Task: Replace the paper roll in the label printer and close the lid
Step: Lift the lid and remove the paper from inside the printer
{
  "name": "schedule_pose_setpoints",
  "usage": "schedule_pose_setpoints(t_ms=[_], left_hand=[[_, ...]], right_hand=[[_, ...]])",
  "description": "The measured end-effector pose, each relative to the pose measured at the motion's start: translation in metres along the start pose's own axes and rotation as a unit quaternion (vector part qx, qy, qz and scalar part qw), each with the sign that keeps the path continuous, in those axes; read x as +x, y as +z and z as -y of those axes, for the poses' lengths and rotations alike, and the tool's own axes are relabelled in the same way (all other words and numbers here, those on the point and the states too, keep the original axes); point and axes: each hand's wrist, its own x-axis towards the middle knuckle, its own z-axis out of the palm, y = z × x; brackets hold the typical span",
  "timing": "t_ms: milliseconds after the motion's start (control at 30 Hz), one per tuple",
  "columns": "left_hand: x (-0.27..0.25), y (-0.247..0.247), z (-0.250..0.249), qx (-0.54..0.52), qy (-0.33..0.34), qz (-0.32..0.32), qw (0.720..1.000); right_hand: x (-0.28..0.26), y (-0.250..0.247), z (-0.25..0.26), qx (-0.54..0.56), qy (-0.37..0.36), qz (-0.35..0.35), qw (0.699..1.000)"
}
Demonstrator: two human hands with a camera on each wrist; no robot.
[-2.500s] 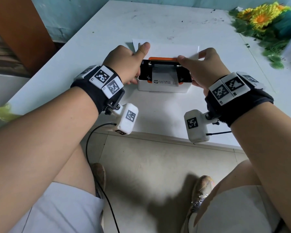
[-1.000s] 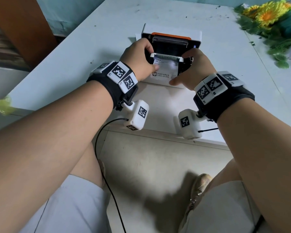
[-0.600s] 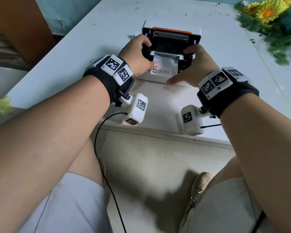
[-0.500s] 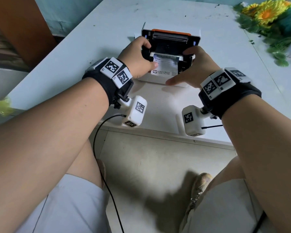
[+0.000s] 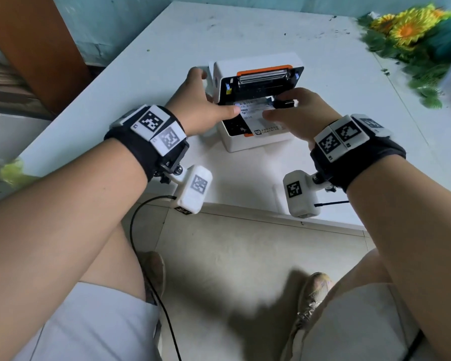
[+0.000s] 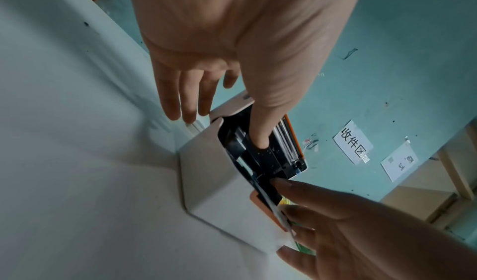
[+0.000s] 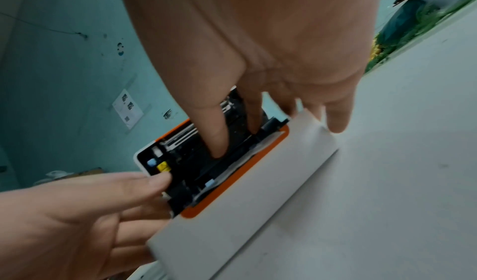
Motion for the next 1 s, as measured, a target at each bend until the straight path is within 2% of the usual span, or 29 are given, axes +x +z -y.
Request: schedule_pose_setpoints(t_ms=[167,367,433,500,600,700,833,1000], left_hand=[[0.006,0.017,0.002,-0.005,0.017,0.02,1.0],[0.018,0.025,0.009,-0.006,0.026,0.039,0.999],[0.023,0.025,0.011,-0.004,0.03,0.041,0.999],[0.032,0.026,0.017,-0.008,0.044,0.048,0.998],[0.044,0.028,0.026,-0.005,0.059,0.062,0.996],[0.04,0.028,0.023,-0.015,0.052,0.069,0.996],[0.029,0.027,0.014,0.023,0.032,0.065,0.997],[0.024,0.022,0.01,0.042,0.023,0.056,0.997]], right_hand=[[-0.001,0.009,0.006,-0.093,0.086,-0.079,0.989],[0.0,0.011,0.006,-0.139,0.127,-0.103,0.977],[-0.002,0.013,0.01,-0.164,0.094,-0.114,0.975],[-0.003,0.015,0.014,-0.211,0.017,-0.116,0.97],[-0.016,0.02,0.022,-0.205,-0.089,-0.045,0.974],[-0.033,0.021,0.027,-0.227,-0.149,0.042,0.962],[-0.038,0.026,0.022,-0.306,-0.176,0.105,0.93],[-0.032,0.026,0.017,-0.363,-0.203,0.082,0.906]])
